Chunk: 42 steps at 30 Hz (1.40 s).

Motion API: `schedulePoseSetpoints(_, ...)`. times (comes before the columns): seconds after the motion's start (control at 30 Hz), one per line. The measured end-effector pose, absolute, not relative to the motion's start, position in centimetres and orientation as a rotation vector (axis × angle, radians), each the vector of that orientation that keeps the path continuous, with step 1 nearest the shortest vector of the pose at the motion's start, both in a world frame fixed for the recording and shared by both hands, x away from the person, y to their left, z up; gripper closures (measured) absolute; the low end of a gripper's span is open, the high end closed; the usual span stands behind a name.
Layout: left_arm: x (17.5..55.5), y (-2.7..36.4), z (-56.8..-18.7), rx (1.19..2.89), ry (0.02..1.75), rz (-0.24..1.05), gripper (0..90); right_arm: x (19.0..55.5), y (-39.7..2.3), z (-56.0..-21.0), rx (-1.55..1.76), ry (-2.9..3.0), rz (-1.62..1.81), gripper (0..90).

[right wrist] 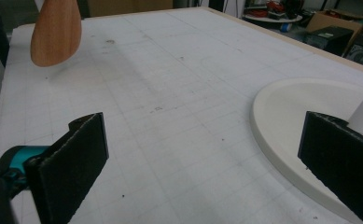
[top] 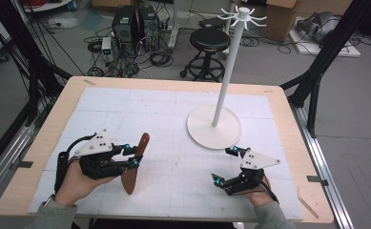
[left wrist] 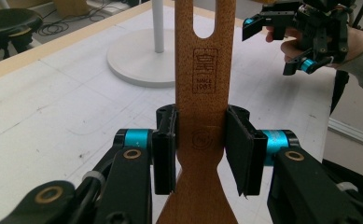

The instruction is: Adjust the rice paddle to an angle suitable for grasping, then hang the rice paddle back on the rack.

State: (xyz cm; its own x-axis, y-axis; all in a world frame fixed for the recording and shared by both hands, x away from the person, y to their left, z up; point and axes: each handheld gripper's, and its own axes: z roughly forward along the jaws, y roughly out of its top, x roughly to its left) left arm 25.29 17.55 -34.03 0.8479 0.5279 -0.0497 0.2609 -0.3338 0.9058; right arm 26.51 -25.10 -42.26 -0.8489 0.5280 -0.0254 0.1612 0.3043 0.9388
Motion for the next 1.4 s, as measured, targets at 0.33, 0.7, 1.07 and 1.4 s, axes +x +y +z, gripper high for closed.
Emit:
schedulePoseSetpoints(0.33, 25.7, 17.5, -33.8, 1.891, 0.599, 0.285, 65.1, 26.9, -25.1, -42.3, 0.620, 2.240, 1.585, 0.0)
schedulePoseSetpoints(0.7, 26.4, 17.4, -32.3, 1.853, 0.543, 0.238, 65.1, 26.8, -25.8, -41.8, 0.654, 2.182, 1.631, 0.0)
schedulePoseSetpoints(1.07, 28.3, 16.1, -30.7, 1.862, 0.499, 0.246, 65.1, 26.5, -26.1, -41.6, 0.656, 2.155, 1.659, 0.0)
schedulePoseSetpoints(1.4, 29.8, 16.0, -30.7, 1.842, 0.527, 0.252, 65.1, 24.9, -27.2, -41.4, 0.645, 2.146, 1.686, 0.0)
